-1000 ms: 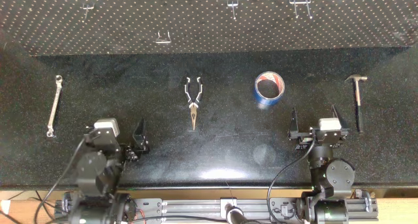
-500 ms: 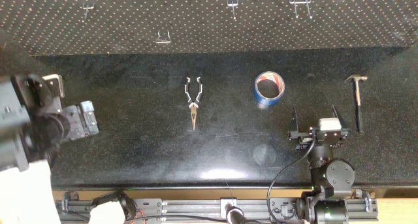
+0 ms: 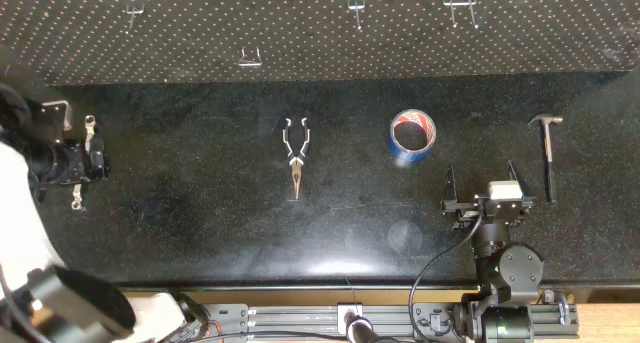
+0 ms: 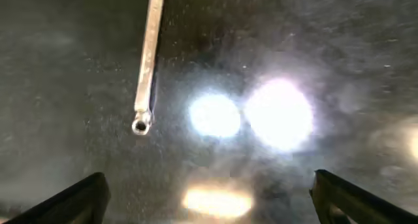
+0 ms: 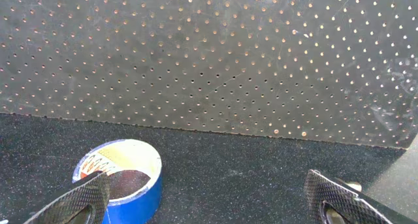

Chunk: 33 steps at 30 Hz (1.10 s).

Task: Place Tools Onto Pegboard

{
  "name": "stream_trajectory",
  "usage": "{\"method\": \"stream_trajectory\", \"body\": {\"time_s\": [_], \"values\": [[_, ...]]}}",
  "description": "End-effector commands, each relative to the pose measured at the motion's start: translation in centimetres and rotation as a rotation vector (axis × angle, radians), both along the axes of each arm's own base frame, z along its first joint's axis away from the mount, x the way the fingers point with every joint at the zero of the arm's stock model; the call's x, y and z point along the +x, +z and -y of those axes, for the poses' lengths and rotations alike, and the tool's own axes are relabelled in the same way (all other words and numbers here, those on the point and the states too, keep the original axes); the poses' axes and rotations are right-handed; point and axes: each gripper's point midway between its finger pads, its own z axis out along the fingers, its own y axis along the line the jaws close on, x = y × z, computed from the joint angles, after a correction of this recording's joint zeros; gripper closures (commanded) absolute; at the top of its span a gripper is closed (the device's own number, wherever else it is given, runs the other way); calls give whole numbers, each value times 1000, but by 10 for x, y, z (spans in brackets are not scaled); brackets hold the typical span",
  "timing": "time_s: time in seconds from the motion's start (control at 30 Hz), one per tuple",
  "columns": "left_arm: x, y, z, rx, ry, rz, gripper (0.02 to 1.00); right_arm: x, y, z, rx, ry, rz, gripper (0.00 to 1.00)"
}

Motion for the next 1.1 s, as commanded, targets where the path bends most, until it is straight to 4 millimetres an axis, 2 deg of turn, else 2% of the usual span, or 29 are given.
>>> {"method": "stream_trajectory", "body": {"time_s": [0.03,0.2,0.37,0.67,0.9,1.1], "values": [[9,-34,-8,-47,-67,-61,25,0,-2,2,-3,-8,-1,29],[24,-53,-19,-31,-136,-53,25,0,-2,2,-3,-8,-1,25],[26,-61,-32,4,-197,-61,25,0,-2,2,-3,-8,-1,25],[35,-72,-49,48,-185,-48,23,0,-2,2,-3,-8,-1,25],[18,-97,-40,-9,-130,-50,20,0,-2,2,-3,-8,-1,25],[12,-100,-46,-20,-98,-26,20,0,-2,2,-3,-8,-1,25]]}}
